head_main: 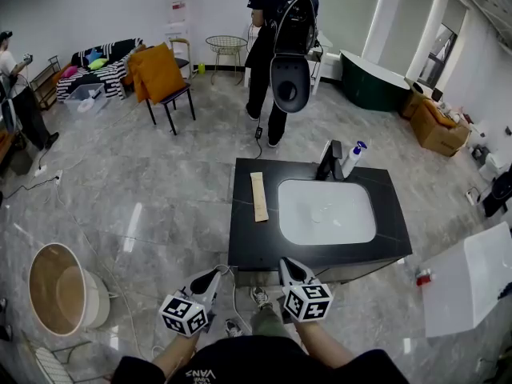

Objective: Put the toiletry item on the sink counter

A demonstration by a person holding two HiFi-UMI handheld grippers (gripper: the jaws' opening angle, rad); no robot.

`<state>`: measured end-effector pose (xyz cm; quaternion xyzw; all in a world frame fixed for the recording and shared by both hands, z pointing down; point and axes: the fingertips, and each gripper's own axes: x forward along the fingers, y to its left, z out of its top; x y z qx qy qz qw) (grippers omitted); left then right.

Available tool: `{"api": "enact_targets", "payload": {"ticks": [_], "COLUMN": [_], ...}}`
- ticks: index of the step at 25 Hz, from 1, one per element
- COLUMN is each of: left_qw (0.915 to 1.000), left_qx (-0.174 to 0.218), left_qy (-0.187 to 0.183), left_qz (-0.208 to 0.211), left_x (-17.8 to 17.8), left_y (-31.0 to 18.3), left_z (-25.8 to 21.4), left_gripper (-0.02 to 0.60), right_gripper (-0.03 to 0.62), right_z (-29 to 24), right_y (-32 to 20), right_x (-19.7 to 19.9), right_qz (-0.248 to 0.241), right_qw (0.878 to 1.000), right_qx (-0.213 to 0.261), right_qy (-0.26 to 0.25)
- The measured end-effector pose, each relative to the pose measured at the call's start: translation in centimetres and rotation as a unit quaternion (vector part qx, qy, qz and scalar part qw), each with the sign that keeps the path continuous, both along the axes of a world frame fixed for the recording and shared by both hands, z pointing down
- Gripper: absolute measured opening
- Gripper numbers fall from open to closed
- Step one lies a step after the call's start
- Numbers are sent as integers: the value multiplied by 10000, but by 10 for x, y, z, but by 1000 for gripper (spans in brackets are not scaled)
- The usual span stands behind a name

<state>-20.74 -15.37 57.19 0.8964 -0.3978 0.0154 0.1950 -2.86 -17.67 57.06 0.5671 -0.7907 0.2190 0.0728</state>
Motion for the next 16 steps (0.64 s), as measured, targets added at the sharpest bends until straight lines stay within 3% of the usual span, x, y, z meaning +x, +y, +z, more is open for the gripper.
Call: {"api": "enact_targets", "payload": {"ticks": [16], "left_qw": [10000], "left_qx": [1], "left_qy": [27], "left_qz": [-13], "left_x": [2], "left_y": [-15], "left_z": [-3], "left_gripper": [6], "right_gripper": [-2], "right_z": [-5], "right_y": [-17], "right_x": [-2], "right_qz": [5], "right_qw": [10000], "right_qx": [34], "right_qy": [-30]}}
